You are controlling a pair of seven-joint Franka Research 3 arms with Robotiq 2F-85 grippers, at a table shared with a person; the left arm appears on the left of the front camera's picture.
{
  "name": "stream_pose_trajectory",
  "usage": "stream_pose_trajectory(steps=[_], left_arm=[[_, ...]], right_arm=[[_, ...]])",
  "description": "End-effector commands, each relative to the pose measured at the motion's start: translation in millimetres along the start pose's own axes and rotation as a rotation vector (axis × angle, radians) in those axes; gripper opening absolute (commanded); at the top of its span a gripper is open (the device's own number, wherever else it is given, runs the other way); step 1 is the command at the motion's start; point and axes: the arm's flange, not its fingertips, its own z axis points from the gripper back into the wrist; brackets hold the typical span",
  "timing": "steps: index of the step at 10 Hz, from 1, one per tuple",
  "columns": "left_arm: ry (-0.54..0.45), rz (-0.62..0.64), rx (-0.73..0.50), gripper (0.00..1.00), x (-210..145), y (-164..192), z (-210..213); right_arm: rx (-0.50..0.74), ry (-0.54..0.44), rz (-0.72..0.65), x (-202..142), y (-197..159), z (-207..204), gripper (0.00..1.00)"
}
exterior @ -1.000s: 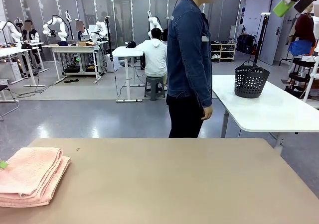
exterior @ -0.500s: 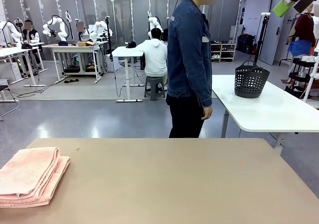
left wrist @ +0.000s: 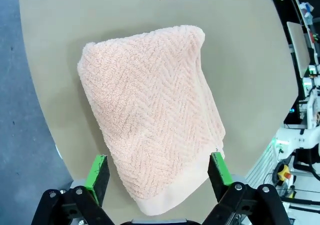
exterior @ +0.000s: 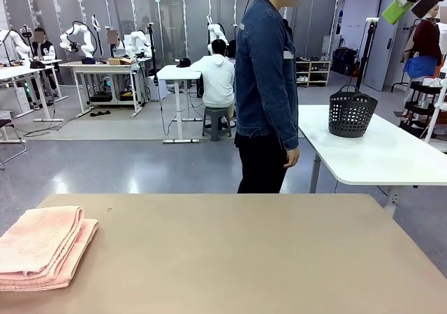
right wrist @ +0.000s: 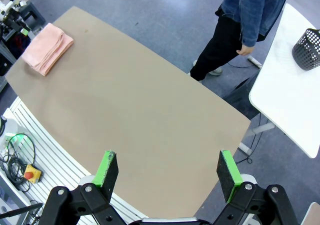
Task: Fold the towel.
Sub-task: Pick up the 100 cm Hotel Towel and place it on the left side of the table.
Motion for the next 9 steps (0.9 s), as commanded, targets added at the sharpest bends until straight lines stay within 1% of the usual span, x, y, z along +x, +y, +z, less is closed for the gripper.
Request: stream_pose_trajectory(steps=[1, 9], left_arm=[[0.001, -0.007, 0.0, 1.0, 5.2, 1.9, 3.6], [0.001, -0.007, 0.0, 1.0, 5.2, 1.9, 3.6]], right_arm=[[-0.001, 0.008, 0.01, -0.2, -1.0, 1.6, 1.0], [-0.001, 0.008, 0.01, -0.2, -1.0, 1.6, 1.0]])
